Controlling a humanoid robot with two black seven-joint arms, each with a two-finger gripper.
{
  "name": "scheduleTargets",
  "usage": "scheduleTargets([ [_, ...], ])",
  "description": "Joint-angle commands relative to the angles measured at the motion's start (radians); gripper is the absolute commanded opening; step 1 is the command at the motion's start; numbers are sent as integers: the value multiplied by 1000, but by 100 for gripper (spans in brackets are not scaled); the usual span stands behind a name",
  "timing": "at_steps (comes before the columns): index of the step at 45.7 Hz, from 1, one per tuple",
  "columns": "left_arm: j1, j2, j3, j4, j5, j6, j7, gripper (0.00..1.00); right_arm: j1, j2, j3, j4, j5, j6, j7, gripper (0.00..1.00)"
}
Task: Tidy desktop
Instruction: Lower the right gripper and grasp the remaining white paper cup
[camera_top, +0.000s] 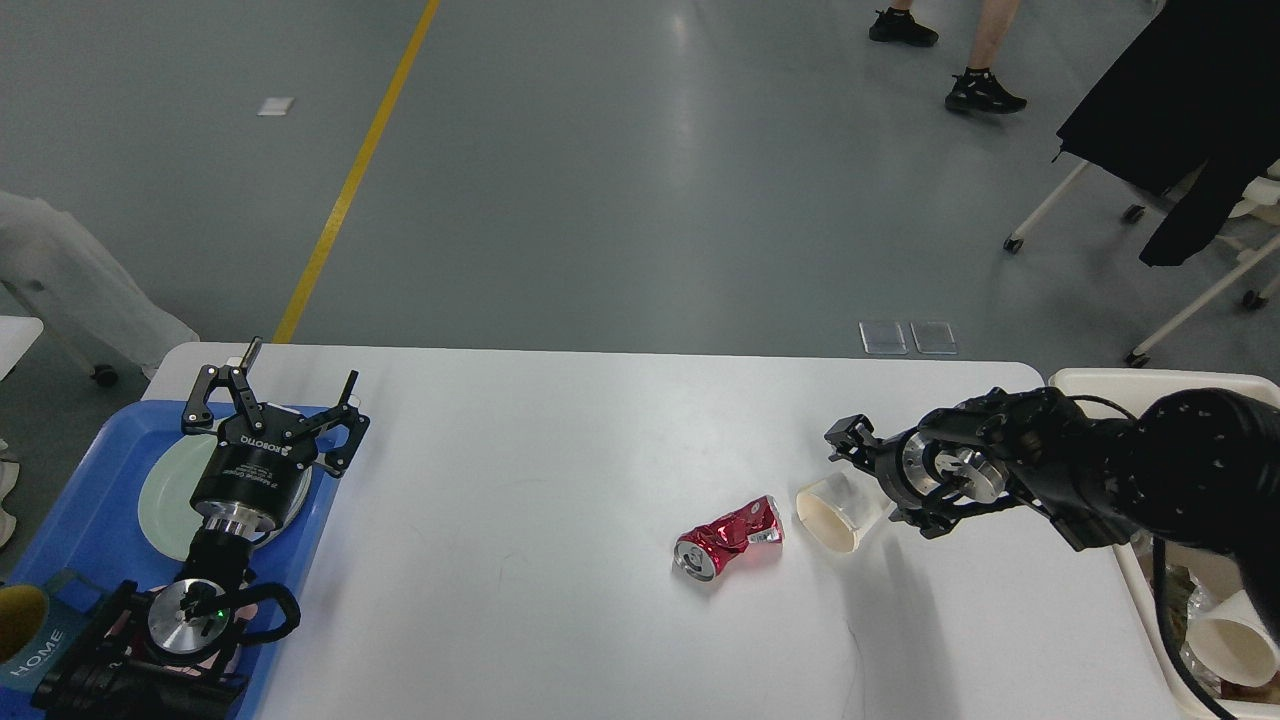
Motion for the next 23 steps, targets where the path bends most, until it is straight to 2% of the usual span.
scheduleTargets([
  [1,0,0,0,0,0,-1,0,97,-32,17,14,-48,-2,2,2,100],
  [23,0,0,0,0,0,1,0,97,-155,80,134,-207,-159,-5,2,100],
])
